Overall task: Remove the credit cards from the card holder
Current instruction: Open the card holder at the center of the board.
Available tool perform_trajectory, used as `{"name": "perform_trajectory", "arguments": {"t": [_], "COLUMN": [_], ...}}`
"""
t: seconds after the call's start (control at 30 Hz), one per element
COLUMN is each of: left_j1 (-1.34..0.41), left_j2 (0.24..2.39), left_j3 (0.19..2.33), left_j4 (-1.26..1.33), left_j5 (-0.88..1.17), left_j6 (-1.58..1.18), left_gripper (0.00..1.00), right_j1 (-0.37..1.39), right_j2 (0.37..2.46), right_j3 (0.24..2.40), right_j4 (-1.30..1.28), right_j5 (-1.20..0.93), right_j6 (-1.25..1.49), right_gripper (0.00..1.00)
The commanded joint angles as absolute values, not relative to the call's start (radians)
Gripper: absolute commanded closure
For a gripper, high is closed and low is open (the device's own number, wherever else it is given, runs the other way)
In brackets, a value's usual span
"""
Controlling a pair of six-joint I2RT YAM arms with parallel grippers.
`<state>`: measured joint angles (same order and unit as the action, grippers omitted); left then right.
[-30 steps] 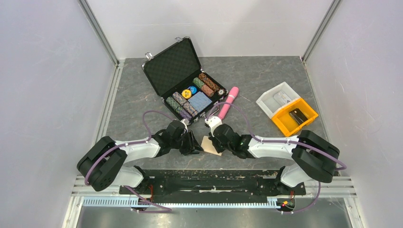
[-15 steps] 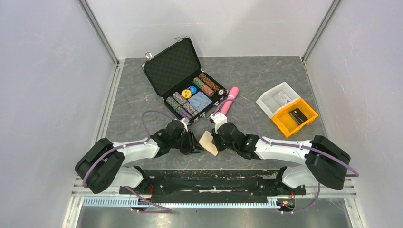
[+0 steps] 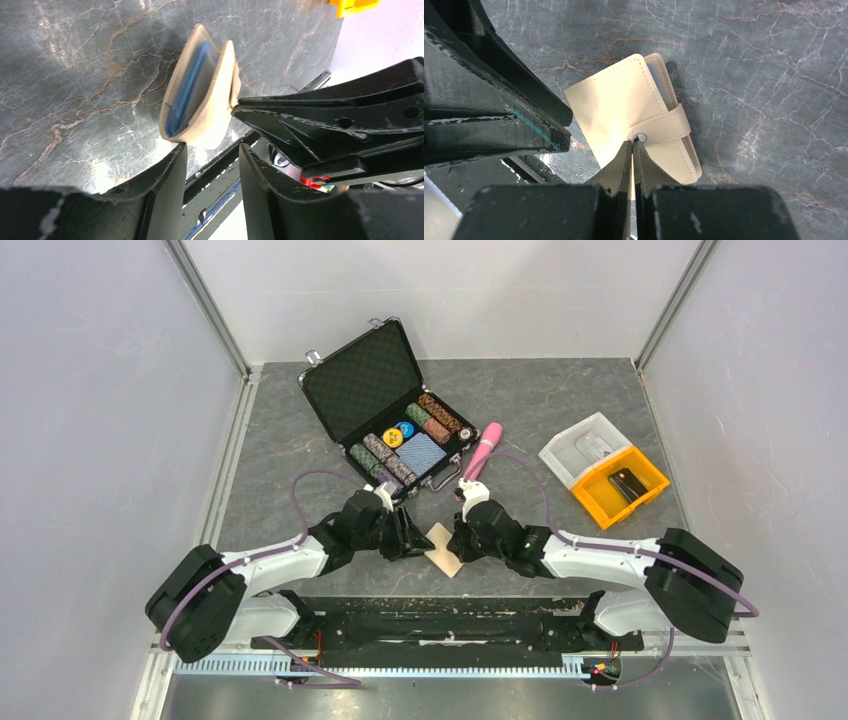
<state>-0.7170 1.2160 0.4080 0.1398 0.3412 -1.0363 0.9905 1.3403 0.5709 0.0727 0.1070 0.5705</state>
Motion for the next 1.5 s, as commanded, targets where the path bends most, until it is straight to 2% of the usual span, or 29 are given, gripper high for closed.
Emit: {"name": "perform_trajectory", "arguments": {"t": [0.0,0.6,0.83,1.1,1.37,1.47], "left_j1": [-0.724,-0.726,-0.726,-0.726,-0.725,-0.726], "left_j2": [1.255,1.336,1.366,1.329,1.219,1.166], "left_j3": [0.383,0.364,0.351,0.346,0.419,0.45], "left_j4": [0.203,0.354,0.424,0.33,0.072,-0.007], "left_j5": [0.333,0.38,0.412,0.364,0.261,0.222], "left_j6": [-1.067,-1.084,-1.111,-1.088,-0.996,-0.979], "left_gripper": [0.49,0.44,0.54,0.54,0.45,0.37], "right_j1": [0.972,0.918,0.908,0.893,0.878,0.879], "right_j2": [1.276,1.22,1.221,1.202,1.168,1.117], "right_j3": [0.546,0.446,0.43,0.475,0.436,0.436], "right_j4": [0.15,0.293,0.311,0.192,0.27,0.271], "right_j5": [0.074,-0.088,-0.112,-0.032,-0.135,-0.119], "right_j6": [0.635,0.722,0.721,0.642,0.642,0.628], "right_gripper": [1.0,1.0,1.0,1.0,1.0,1.0]}}
